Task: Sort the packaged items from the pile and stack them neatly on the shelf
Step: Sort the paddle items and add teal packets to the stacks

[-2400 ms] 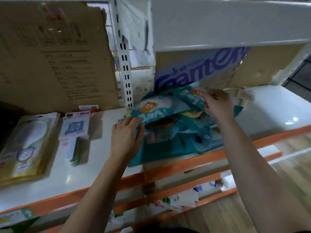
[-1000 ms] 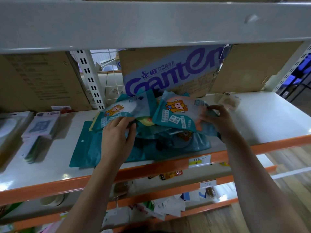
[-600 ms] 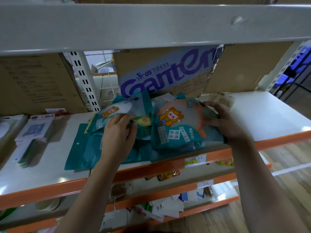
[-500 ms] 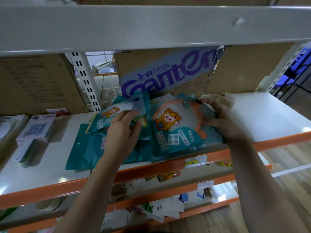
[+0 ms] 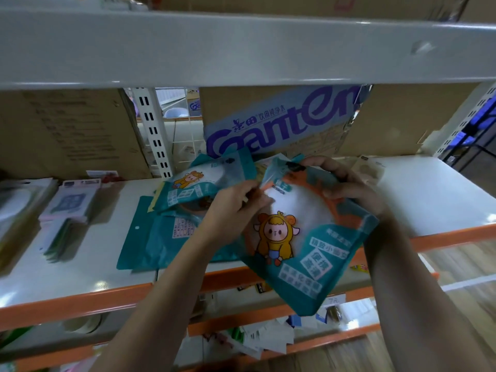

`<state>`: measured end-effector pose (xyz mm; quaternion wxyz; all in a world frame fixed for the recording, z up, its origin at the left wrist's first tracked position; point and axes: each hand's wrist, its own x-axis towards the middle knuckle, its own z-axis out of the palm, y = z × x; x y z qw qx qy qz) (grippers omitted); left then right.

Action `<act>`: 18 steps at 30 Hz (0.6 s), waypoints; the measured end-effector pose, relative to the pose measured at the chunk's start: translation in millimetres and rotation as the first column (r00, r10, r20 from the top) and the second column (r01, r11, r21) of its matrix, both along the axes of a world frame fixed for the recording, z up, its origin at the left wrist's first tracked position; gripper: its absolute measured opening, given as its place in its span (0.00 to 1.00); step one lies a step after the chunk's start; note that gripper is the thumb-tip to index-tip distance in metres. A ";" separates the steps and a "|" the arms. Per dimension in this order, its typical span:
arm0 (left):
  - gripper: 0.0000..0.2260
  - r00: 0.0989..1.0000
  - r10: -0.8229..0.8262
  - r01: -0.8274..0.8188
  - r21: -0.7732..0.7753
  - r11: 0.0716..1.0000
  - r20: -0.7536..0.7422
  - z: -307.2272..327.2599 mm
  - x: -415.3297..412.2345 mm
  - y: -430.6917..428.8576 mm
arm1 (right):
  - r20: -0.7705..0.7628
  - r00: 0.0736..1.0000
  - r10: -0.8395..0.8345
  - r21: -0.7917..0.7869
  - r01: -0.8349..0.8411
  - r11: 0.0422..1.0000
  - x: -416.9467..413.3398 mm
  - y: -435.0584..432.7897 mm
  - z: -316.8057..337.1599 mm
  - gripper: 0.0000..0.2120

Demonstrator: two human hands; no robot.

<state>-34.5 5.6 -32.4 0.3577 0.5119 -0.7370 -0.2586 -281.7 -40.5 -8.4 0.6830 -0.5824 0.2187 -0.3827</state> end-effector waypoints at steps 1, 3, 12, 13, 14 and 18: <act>0.07 0.999 0.029 -0.028 0.013 1.000 -0.036 -0.6 3.2 1.4 | 0.006 1.000 0.002 0.009 -0.002 1.000 3.1 -0.2 -1.5 0.28; 0.05 0.994 0.051 -0.048 0.041 0.998 -0.095 -1.8 12.6 4.1 | 0.023 0.999 -0.029 0.042 0.028 0.999 11.1 -2.1 -3.7 0.25; 0.06 0.724 0.457 -0.421 0.195 0.886 -0.516 4.6 101.6 35.7 | -0.499 0.712 -0.495 -0.041 0.551 0.834 72.6 -43.0 -8.5 0.24; 0.06 0.698 0.502 -0.475 0.194 0.858 -0.511 2.8 114.5 38.0 | -0.595 0.667 -0.449 -0.076 0.509 0.857 81.9 -45.7 -11.8 0.27; 0.07 0.677 0.536 -0.519 0.189 0.833 -0.503 0.4 126.6 39.6 | -0.669 0.624 -0.404 -0.092 0.469 0.878 92.3 -45.6 -13.7 0.29; 0.15 0.613 0.643 -0.636 0.196 0.746 -0.460 -5.9 160.2 47.1 | -0.737 0.583 -0.341 -0.078 0.427 0.901 129.7 -41.2 -16.1 0.20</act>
